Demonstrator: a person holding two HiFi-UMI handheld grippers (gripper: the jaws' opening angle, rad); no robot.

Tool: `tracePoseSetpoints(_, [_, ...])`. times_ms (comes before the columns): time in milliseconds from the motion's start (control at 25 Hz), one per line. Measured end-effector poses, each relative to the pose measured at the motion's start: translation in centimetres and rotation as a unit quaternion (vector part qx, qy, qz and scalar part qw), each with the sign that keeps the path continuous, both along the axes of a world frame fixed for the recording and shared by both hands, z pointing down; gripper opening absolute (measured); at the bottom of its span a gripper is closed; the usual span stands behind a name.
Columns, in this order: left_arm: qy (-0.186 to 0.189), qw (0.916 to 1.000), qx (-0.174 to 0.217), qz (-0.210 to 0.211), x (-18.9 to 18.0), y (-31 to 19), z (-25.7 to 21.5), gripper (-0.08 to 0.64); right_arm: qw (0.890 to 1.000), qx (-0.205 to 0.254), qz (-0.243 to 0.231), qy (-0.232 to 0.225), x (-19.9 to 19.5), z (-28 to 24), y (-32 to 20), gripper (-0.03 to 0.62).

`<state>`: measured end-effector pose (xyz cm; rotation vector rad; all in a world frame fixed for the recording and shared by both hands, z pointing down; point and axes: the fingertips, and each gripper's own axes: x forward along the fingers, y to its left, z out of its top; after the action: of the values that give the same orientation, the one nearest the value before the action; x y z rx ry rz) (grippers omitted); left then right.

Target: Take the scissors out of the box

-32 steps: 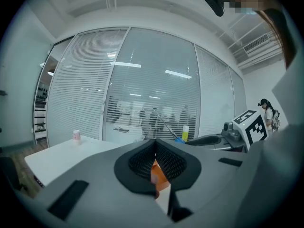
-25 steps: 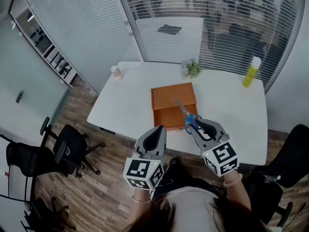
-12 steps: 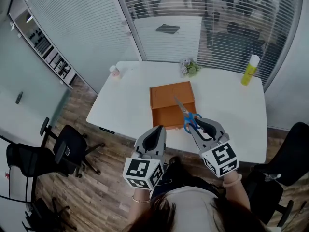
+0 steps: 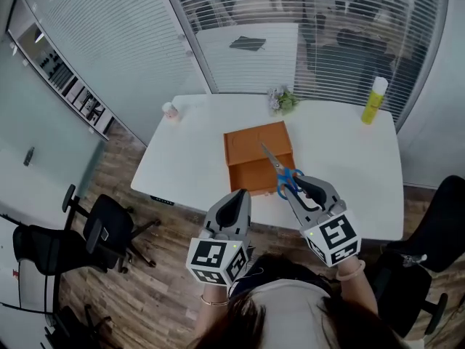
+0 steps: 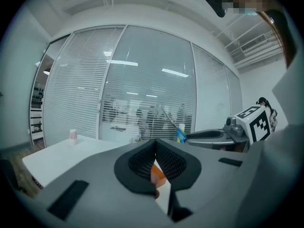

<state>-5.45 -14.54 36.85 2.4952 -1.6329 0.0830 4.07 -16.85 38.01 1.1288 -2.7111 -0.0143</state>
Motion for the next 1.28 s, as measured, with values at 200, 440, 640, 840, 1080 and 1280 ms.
tracePoseSetpoints(200, [0.001, 0.9999, -0.001, 0.013, -0.4, -0.6, 0.0, 0.018, 1.0, 0.001, 0.014, 0.0, -0.4, -0.3, -0.5, 0.11])
tracePoseSetpoints(440, [0.001, 0.9997, -0.003, 0.024, -2.0, -1.5, -0.2, 0.018, 1.0, 0.006, 0.021, 0.009, -1.9, -0.9, -1.1, 0.11])
tracePoseSetpoints(640, [0.008, 0.9995, -0.003, 0.031, -3.0, -2.1, -0.4, 0.018, 0.999, 0.007, 0.029, 0.019, -2.7, -1.1, -1.3, 0.11])
tracePoseSetpoints(840, [0.008, 0.999, -0.006, 0.044, -3.6, -2.4, 0.1, 0.018, 0.999, 0.006, 0.038, 0.03, -3.3, -0.9, -1.4, 0.11])
tracePoseSetpoints(1080, [0.013, 0.9982, -0.009, 0.057, -4.5, -2.5, 0.2, 0.018, 0.998, 0.004, 0.051, 0.038, -4.2, -0.8, -1.4, 0.11])
tracePoseSetpoints(1280, [0.015, 0.9974, -0.012, 0.07, -4.4, -3.0, 0.4, 0.018, 0.997, -0.002, 0.068, 0.043, -3.7, -0.5, -1.5, 0.11])
